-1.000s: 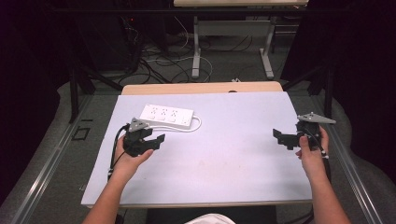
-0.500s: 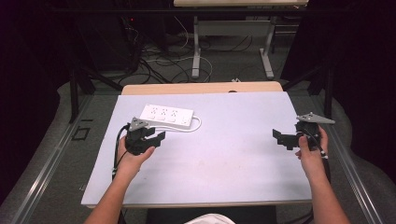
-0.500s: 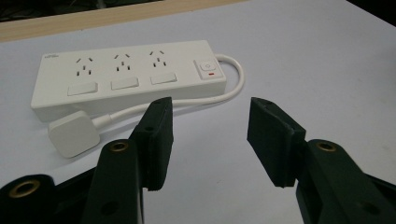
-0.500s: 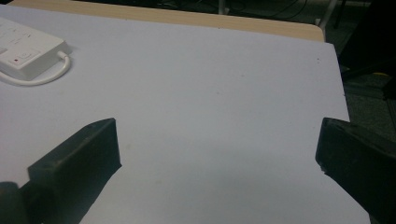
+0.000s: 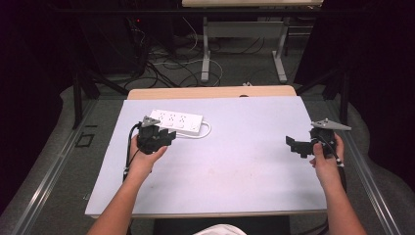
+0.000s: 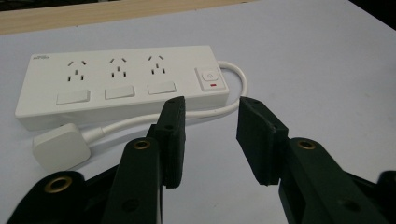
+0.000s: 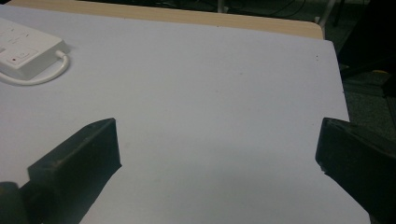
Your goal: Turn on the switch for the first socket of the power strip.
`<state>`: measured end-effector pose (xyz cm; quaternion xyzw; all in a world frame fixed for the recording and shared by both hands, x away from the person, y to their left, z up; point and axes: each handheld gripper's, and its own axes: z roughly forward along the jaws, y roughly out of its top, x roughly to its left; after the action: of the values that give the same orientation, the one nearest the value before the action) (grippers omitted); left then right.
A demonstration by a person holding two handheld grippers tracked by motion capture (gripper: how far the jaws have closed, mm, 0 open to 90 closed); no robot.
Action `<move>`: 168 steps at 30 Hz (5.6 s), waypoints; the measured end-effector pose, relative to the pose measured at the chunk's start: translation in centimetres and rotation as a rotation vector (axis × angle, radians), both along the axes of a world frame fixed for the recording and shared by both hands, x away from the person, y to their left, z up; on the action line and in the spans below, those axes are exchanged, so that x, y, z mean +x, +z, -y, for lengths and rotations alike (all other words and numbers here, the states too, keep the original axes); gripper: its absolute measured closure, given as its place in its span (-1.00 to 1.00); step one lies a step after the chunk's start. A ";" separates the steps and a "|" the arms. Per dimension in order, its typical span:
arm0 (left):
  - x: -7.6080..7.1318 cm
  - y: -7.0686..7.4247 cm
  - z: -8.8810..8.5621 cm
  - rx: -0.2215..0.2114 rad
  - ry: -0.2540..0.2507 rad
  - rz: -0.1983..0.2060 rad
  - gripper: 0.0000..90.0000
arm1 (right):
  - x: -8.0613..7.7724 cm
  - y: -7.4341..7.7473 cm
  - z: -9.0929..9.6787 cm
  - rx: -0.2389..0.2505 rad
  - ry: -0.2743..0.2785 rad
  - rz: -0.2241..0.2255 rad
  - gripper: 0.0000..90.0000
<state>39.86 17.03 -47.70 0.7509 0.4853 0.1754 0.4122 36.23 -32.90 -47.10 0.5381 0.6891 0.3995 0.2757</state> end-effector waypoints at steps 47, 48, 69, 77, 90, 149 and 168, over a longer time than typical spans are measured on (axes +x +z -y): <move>8.8 6.4 4.2 0.097 0.055 -0.178 0.99 | 0.3 -0.7 0.3 0.003 -0.005 -0.022 -1.00; 9.0 6.4 4.3 0.099 0.057 -0.182 0.99 | 0.3 -0.7 0.2 0.004 -0.012 -0.017 -1.00; 12.4 3.3 5.3 0.176 0.123 -0.310 1.00 | 0.4 -0.8 0.5 0.009 -0.011 -0.023 -1.00; 13.1 2.0 5.6 0.206 0.139 -0.350 0.99 | 0.4 -0.9 0.5 0.008 -0.012 -0.026 -1.00; 13.9 -0.4 5.6 0.192 0.157 -0.424 0.99 | 0.5 -1.1 0.4 0.009 -0.008 -0.024 -1.00; 14.0 -2.9 6.2 0.228 0.172 -0.465 0.93 | 0.6 -1.5 0.1 0.007 0.007 -0.038 -1.00; 13.8 -3.1 6.2 0.232 0.171 -0.451 0.96 | 0.7 -1.5 0.0 0.001 0.021 -0.047 -1.00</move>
<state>53.61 10.86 -50.83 0.7693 0.6034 0.0922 0.1886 36.90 -32.90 -48.60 0.5403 0.7009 0.3898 0.2549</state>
